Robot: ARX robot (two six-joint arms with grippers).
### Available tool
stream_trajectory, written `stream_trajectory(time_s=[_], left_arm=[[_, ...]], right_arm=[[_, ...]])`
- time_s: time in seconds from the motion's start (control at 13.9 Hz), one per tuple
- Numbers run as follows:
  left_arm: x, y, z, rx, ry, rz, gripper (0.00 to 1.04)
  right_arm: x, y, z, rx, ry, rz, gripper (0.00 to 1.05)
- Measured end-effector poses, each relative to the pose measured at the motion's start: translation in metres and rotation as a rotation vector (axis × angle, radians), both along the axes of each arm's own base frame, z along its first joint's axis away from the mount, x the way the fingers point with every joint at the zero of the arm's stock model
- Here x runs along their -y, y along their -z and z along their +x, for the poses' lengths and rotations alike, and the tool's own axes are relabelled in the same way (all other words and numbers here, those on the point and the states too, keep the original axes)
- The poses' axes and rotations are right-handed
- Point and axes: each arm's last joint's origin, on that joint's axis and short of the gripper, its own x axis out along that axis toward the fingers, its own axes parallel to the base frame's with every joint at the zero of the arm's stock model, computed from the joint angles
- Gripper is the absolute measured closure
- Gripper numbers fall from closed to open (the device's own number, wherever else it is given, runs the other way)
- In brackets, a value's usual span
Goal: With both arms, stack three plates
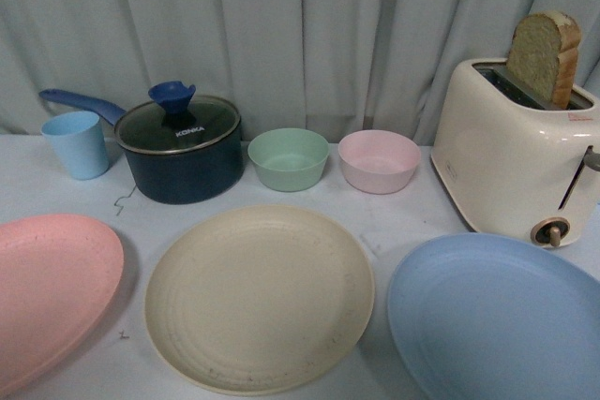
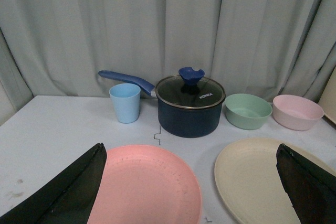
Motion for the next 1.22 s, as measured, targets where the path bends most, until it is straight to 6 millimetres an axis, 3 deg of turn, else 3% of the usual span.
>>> stream_trajectory(time_s=[0.5,0.57,0.65,0.72,0.93,1.08,1.22], left_arm=[[0.0,0.0,0.0,0.0,0.0,0.0,0.07],[0.0,0.002,-0.001,-0.111,-0.046,-0.022,0.07],[-0.006,-0.003,0.005,-0.339,-0.158,-0.099,0.07],[-0.018,-0.017,0.02,-0.351,-0.245,-0.165,0.07],[-0.043,-0.061,0.083,-0.242,-0.199,-0.188,0.07],[-0.067,-0.054,0.14,-0.292,-0.183,-0.15,0.07],[-0.092,-0.028,0.185,-0.392,-0.194,-0.111,0.07]], right_arm=[[0.0,0.0,0.0,0.0,0.0,0.0,0.06],[0.0,0.0,0.0,0.0,0.0,0.0,0.06],[0.0,0.0,0.0,0.0,-0.002,0.0,0.06],[0.0,0.0,0.0,0.0,-0.001,0.0,0.06],[0.0,0.0,0.0,0.0,-0.001,-0.001,0.06],[0.0,0.0,0.0,0.0,-0.001,-0.001,0.06],[0.0,0.0,0.0,0.0,-0.001,0.0,0.06]])
